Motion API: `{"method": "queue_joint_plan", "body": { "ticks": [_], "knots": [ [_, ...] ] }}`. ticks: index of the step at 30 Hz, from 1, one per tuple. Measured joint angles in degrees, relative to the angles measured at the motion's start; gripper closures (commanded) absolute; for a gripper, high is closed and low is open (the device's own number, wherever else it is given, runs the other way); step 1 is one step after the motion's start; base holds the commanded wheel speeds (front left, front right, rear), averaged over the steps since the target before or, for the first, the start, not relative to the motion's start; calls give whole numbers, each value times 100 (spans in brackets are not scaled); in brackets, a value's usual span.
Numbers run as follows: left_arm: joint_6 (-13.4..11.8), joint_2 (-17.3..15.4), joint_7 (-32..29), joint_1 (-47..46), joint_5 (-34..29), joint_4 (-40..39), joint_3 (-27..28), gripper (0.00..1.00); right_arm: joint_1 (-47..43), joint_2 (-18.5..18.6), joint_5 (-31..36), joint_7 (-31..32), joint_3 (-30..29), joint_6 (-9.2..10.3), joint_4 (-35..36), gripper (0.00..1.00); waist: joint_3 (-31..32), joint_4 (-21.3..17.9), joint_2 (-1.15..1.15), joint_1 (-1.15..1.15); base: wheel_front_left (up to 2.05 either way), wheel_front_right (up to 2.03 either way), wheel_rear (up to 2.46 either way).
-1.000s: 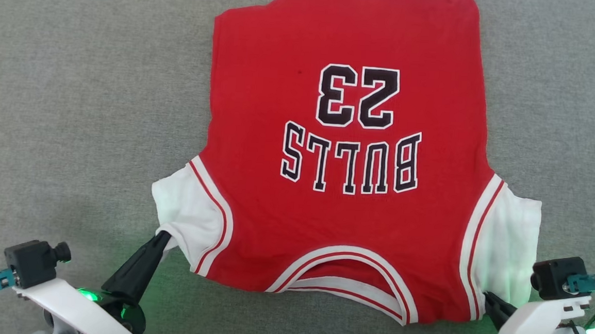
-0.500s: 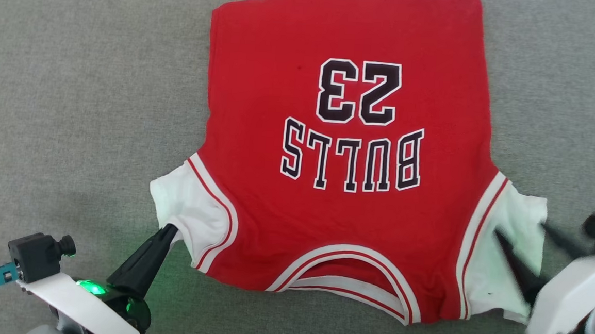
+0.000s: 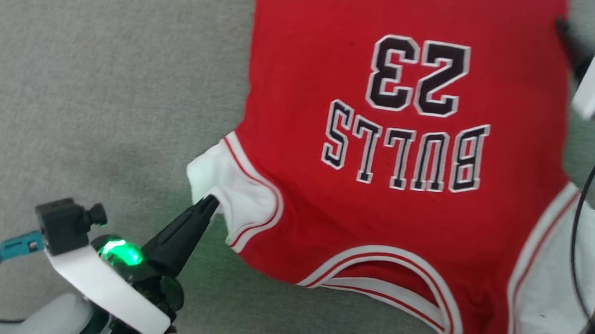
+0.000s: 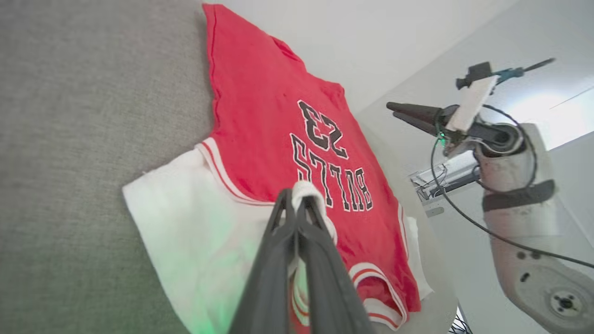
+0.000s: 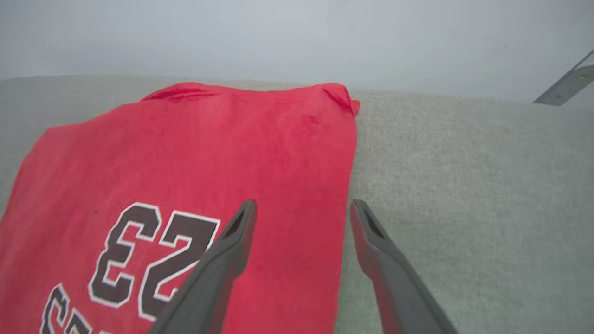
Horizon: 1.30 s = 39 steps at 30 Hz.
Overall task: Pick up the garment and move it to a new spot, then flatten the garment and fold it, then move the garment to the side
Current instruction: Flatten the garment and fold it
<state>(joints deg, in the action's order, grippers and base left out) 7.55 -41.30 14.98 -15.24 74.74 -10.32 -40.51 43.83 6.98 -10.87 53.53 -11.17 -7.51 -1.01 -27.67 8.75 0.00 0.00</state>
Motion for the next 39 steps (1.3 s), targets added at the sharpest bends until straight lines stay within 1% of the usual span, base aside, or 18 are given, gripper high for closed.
{"method": "queue_joint_plan", "body": {
  "ticks": [2, 5, 11, 14, 17, 21, 22, 23, 24, 30, 34, 37, 39],
  "knots": [
    [0, 10, 0, -138, -19, -118, -36, 100, 506, 103, 398, 13, 1, 0, -511, 0, -123, 133, 0, 0, 0, 0, 0],
    [0, 48, 0, -268, -47, -277, -96, 100, 1168, 168, 884, 100, -186, 1, -1113, 0, -341, 312, 0, 0, 0, 0, 0],
    [0, 70, 0, -578, -46, -407, -390, 100, 2070, 287, 1777, 360, -616, 0, -1927, 0, -769, 680, 0, 0, 0, 0, 0],
    [0, 97, 0, -707, -18, -413, -425, 100, 2349, 223, 2268, 524, -834, 1, -2175, 0, -982, 809, 0, 0, 0, 0, 0],
    [0, 134, 0, -801, -5, -437, -455, 100, 2687, 68, 2789, 720, -1135, 0, -2227, 0, -1159, 892, 0, 0, 0, 0, 0],
    [0, 144, 0, -843, 2, -455, -493, 100, 2886, -91, 3042, 924, -1393, 1, -2321, 0, -1268, 965, 0, 0, 0, 0, 0],
    [0, 144, 0, -850, 8, -455, -490, 100, 2904, -114, 3080, 955, -1391, 2, -2338, 6, -1280, 967, 0, 0, 0, 0, 0],
    [0, 144, 0, -856, 23, -456, -481, 100, 2927, -130, 3092, 976, -1380, 2, -2358, 59, -1288, 964, 0, 0, 0, 0, 0],
    [0, 145, 0, -865, 26, -459, -464, 100, 2954, -149, 3095, 980, -1378, 2, -2371, 100, -1296, 959, 0, 0, 0, 0, 0],
    [0, 135, 0, -874, 26, -469, -350, 100, 3016, -299, 3097, 722, -1490, -3, -2414, 100, -1321, 866, 0, 0, 0, 0, 0],
    [0, 143, 0, -814, 25, -431, -211, 100, 2978, -314, 2903, 557, -1460, -5, -2543, 100, -1206, 765, 0, 0, 0, 0, 0],
    [0, 137, 1, -676, 25, -388, -59, 100, 2749, -224, 2629, 513, -1115, -3, -2602, 100, -1042, 673, 0, 0, 0, 0, 0],
    [0, 118, 1, -546, 26, -363, 27, 100, 2500, -93, 2291, 590, -765, -1, -2586, 100, -906, 597, 0, 0, 0, 0, 0]
  ]
}}
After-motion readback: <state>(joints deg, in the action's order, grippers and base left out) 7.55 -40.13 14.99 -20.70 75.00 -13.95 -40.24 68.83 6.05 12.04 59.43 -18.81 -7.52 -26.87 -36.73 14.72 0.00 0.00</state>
